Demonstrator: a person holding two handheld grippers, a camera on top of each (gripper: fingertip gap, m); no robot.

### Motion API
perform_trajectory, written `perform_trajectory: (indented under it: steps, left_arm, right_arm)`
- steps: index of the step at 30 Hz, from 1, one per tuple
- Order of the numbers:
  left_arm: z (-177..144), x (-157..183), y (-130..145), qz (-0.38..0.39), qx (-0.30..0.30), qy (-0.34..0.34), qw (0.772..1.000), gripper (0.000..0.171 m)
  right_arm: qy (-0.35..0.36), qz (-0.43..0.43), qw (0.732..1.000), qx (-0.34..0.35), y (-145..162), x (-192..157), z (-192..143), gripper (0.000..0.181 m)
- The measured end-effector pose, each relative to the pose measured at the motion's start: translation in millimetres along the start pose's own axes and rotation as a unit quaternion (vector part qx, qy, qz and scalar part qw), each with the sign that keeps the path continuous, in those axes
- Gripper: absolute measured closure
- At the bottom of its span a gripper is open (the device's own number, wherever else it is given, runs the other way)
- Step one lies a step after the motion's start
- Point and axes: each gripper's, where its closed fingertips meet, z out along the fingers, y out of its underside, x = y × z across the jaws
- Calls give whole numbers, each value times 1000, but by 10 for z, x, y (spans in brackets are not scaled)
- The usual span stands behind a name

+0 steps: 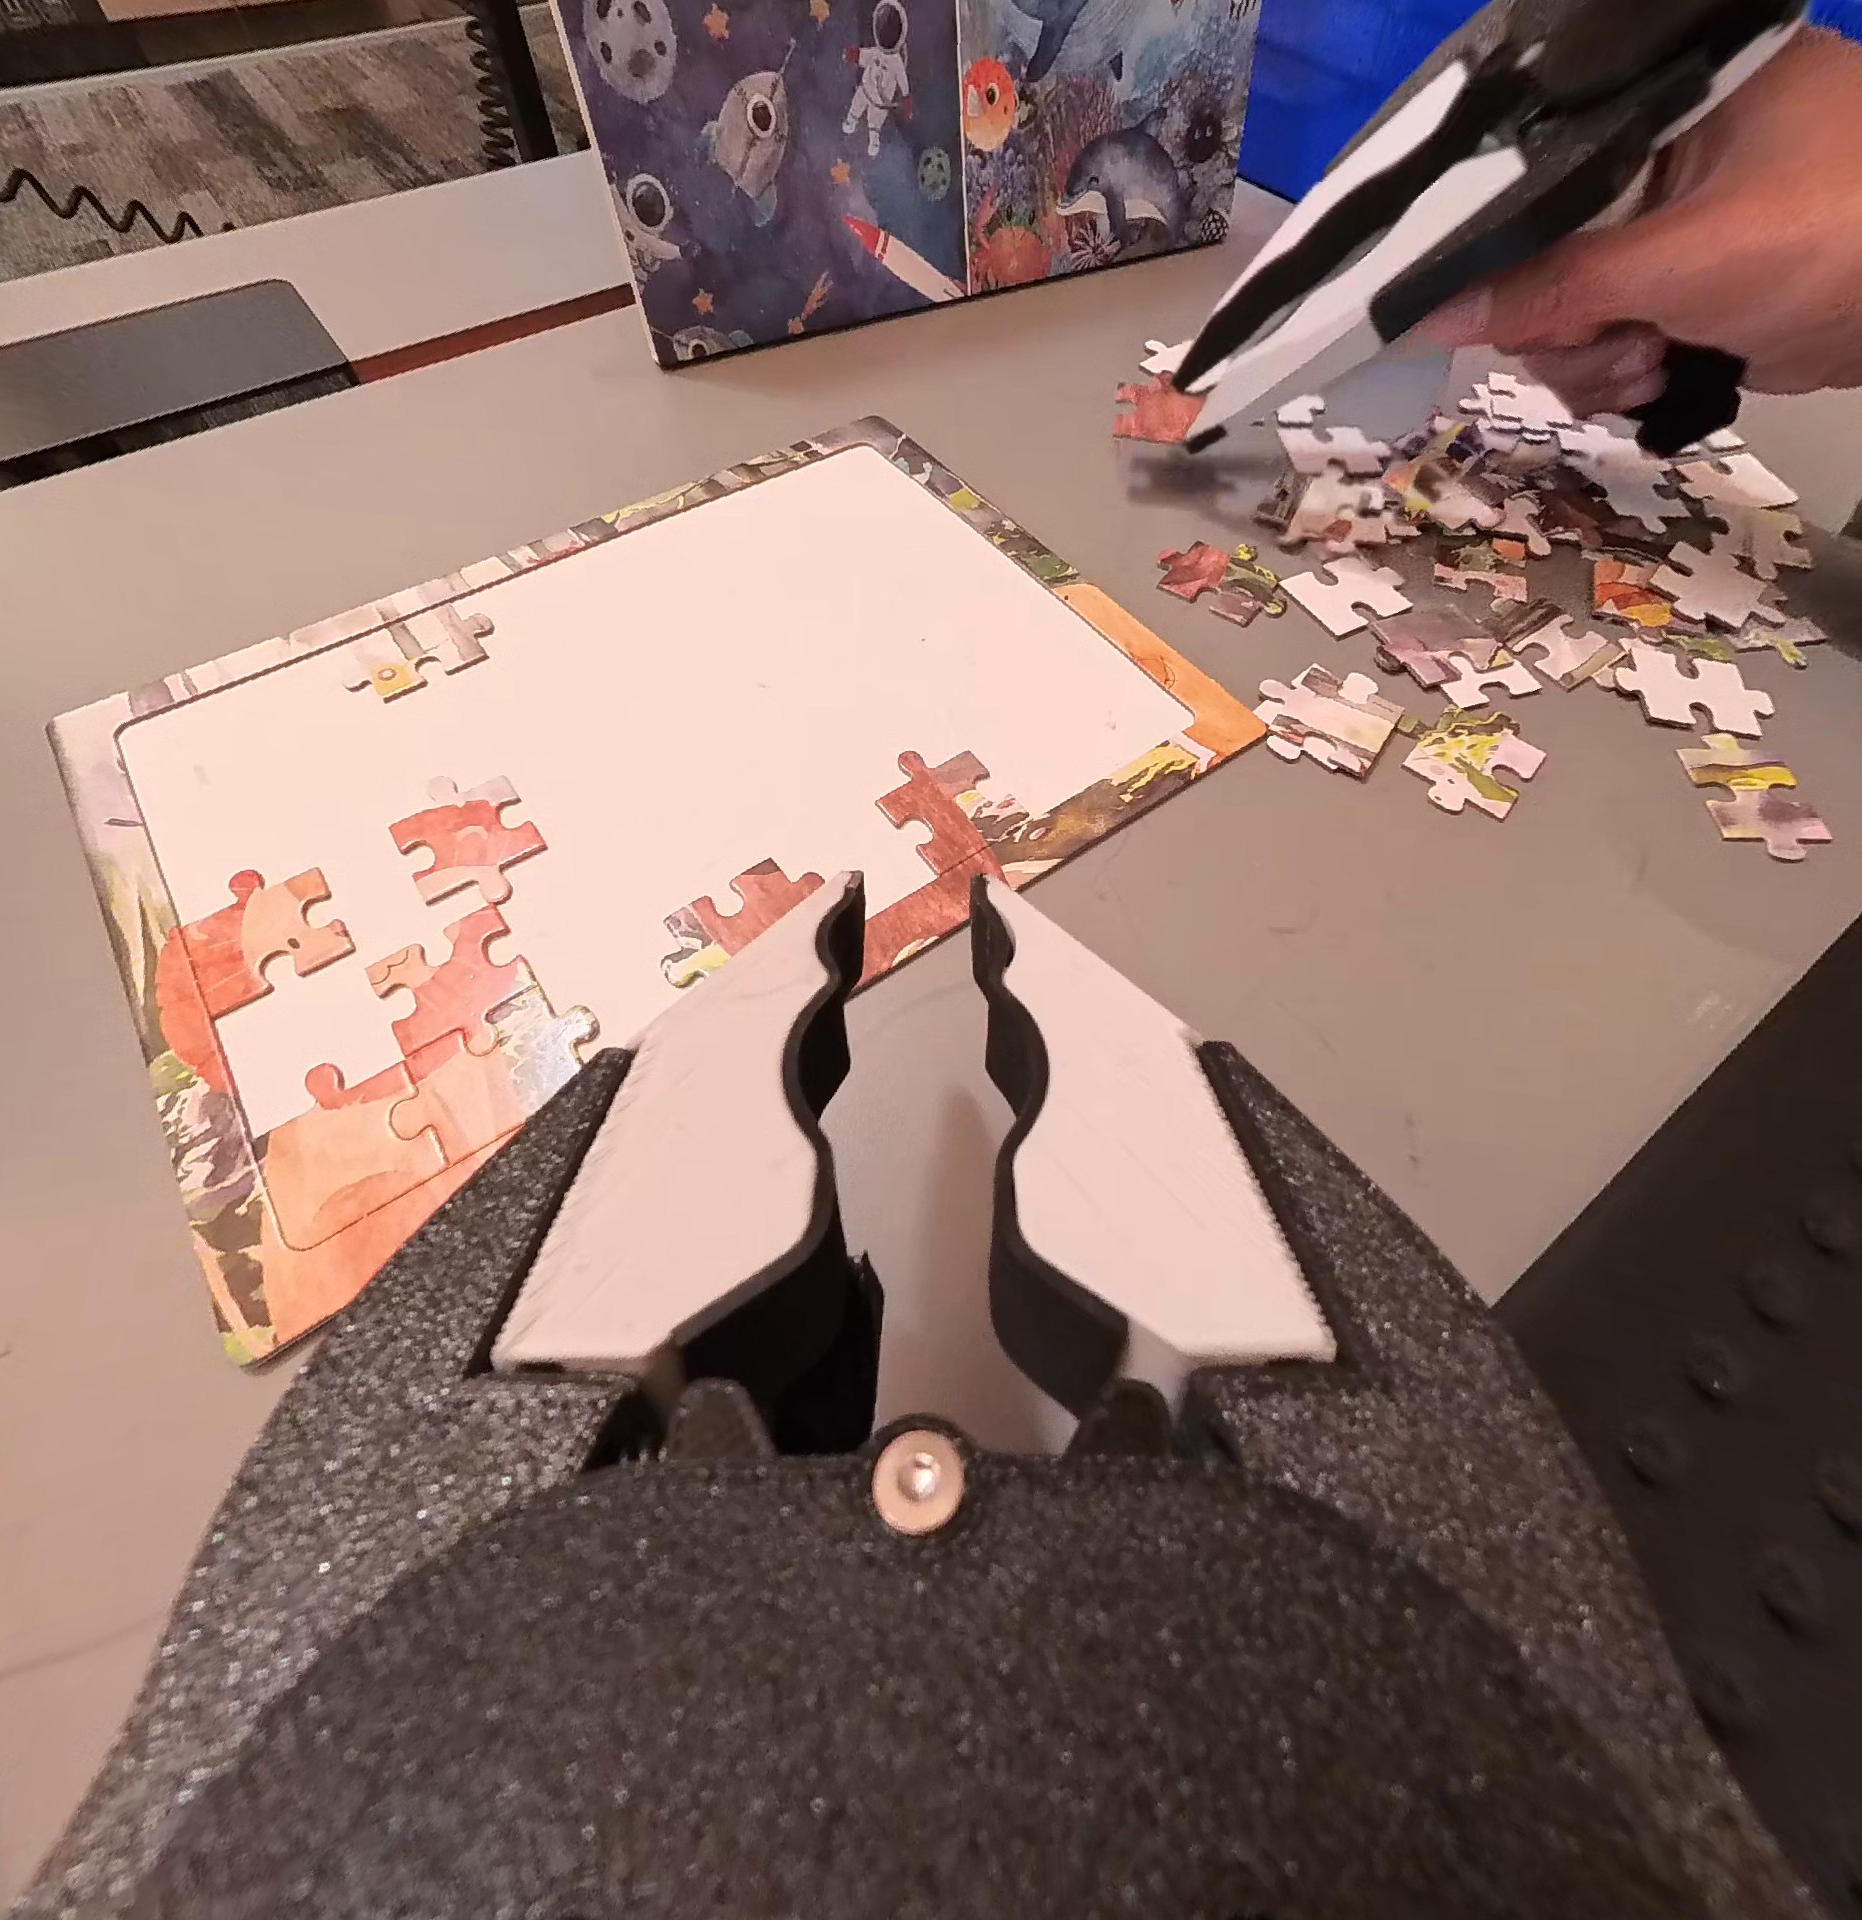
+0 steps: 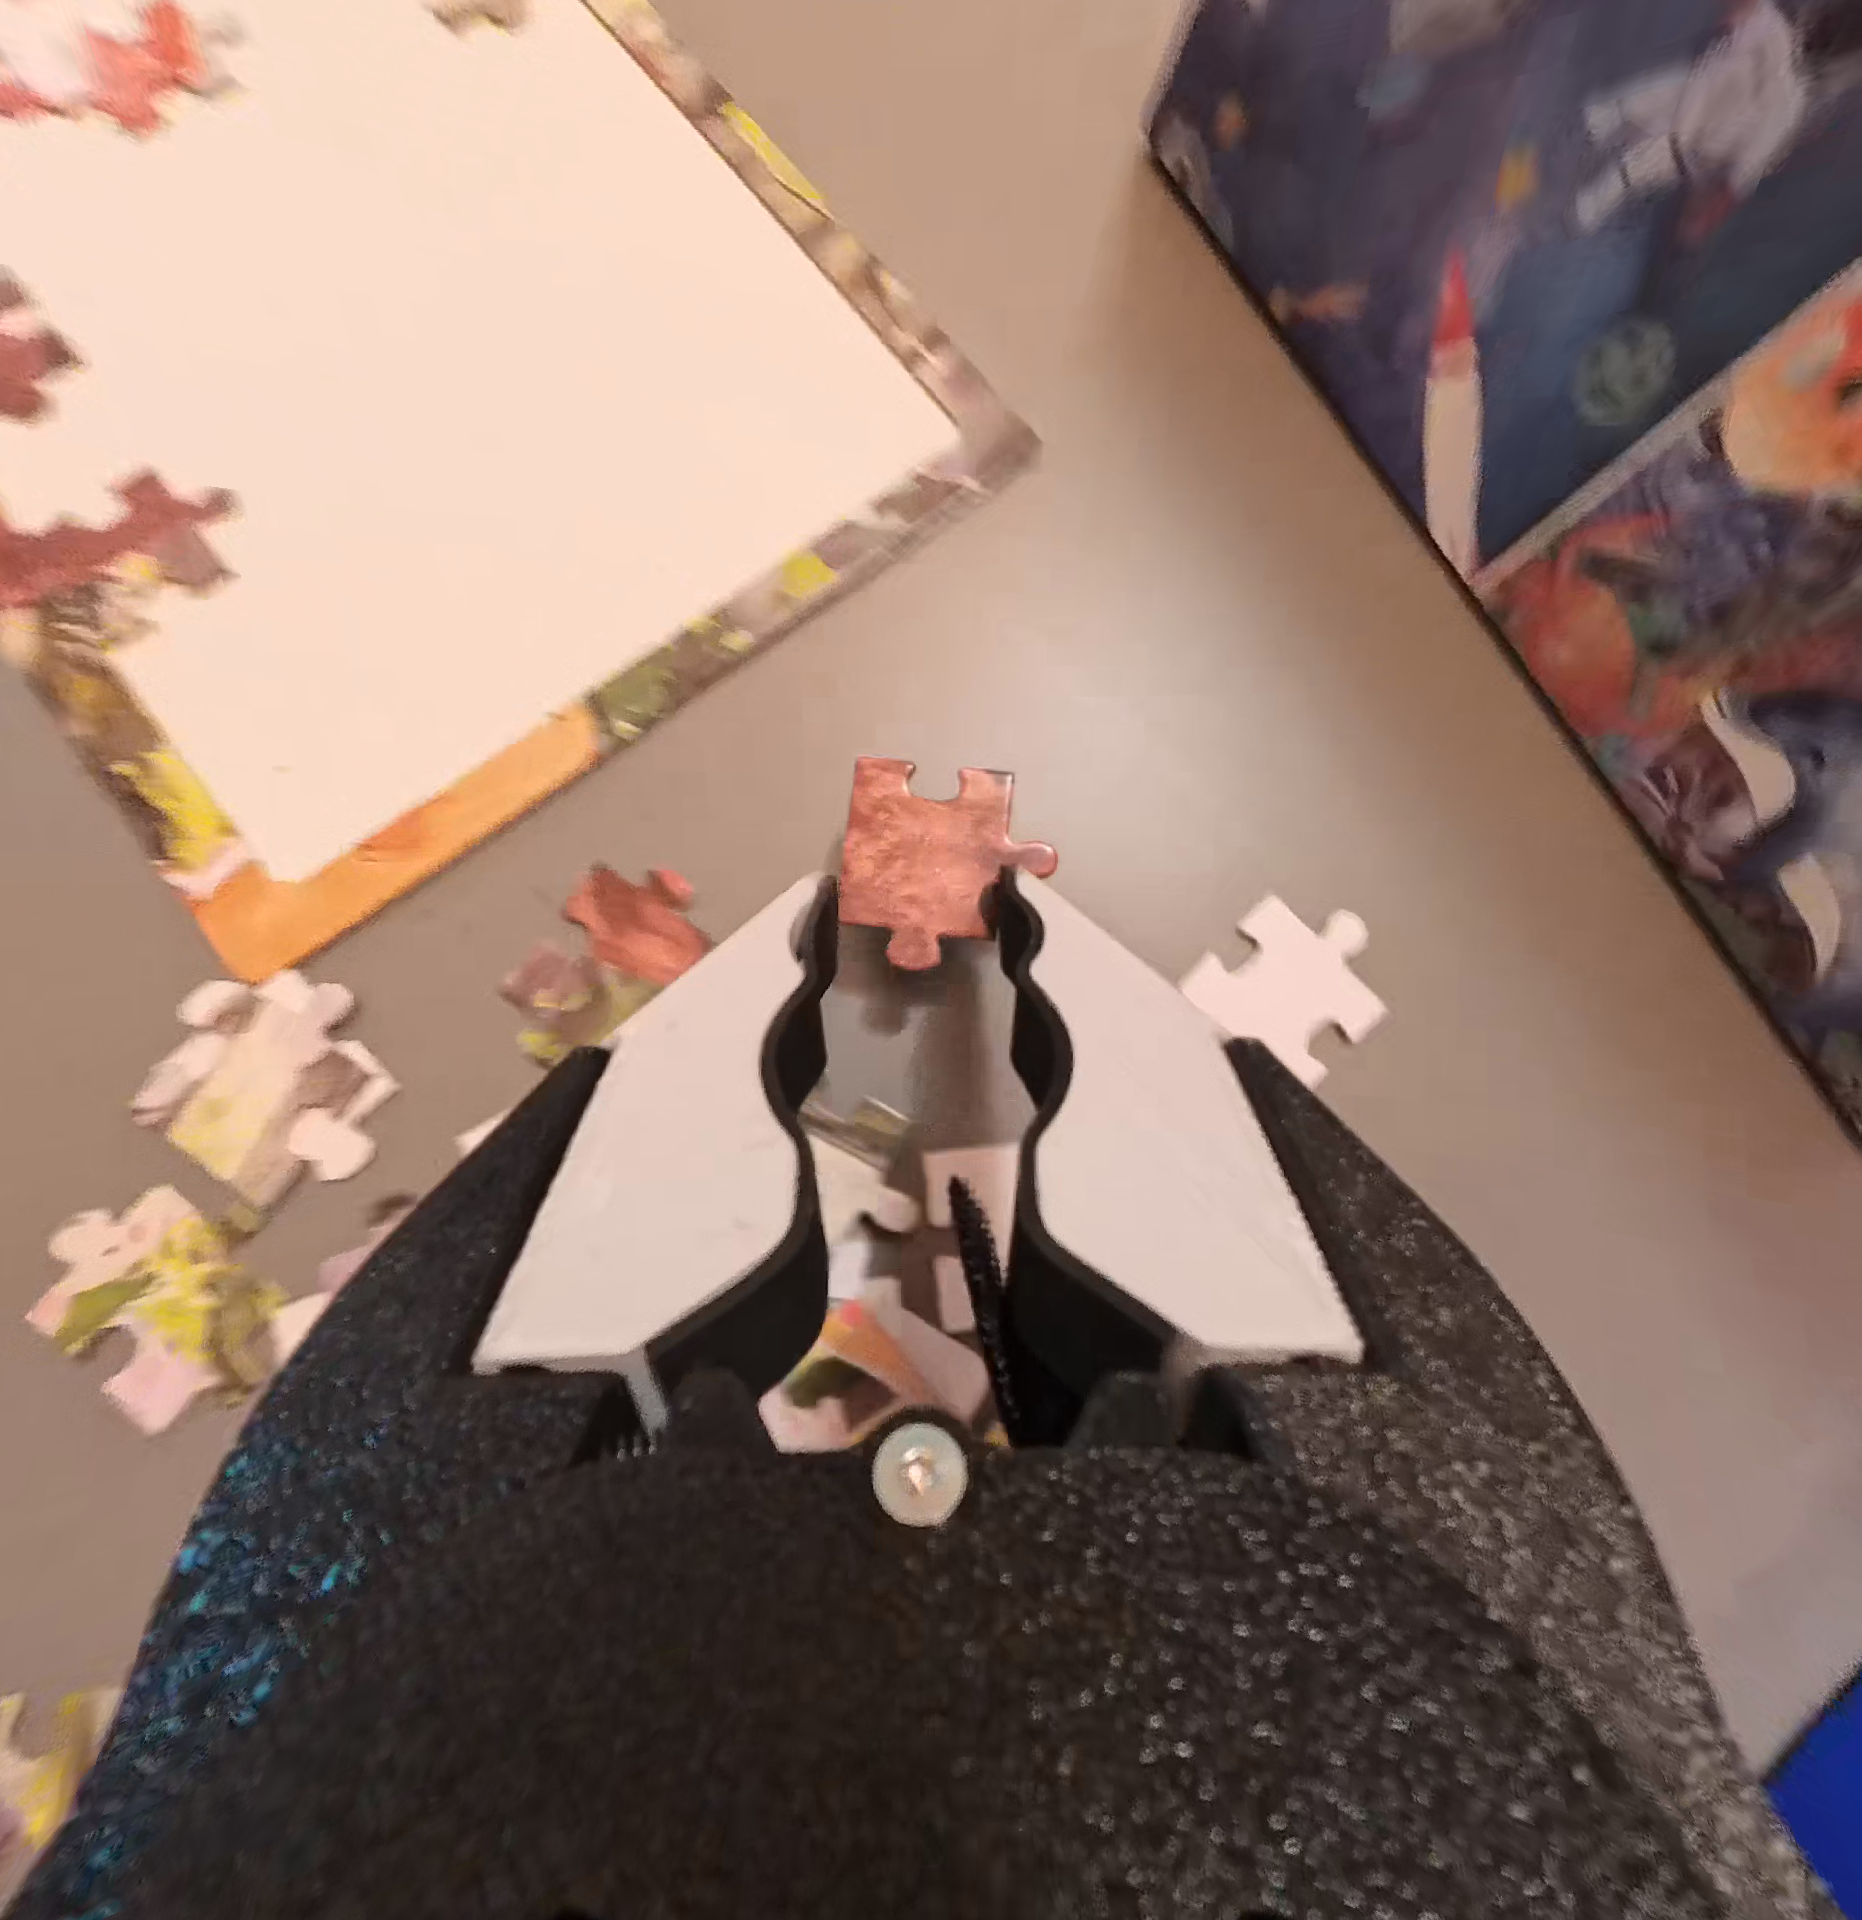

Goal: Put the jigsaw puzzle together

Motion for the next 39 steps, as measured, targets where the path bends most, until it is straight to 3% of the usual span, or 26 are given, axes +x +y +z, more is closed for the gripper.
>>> perform_trajectory:
  steps: [6, 11, 14, 23, 39]
  left_arm:
    - [-25, -52, -31, -12, 9, -9, 1000, 152]
    - [-249, -710, -16, -12, 11, -166, 986, 161]
    - [-229, -784, 64, -45, 1, -141, 989, 161]
    - [-118, -664, 130, -53, -11, -87, 995, 167]
    - [-33, -607, 194, -18, -35, -92, 995, 168]
  right_arm:
    - [-89, -111, 989, 37, -524, -804, -19, 150]
    - [-170, -182, 968, 21, -748, -1518, 310, 150]
    - [-188, -230, 955, -13, -705, -1798, 551, 151]
    - [-208, -252, 944, -36, -702, -1931, 672, 151]
    - [-214, -269, 939, -29, -668, -1881, 646, 146]
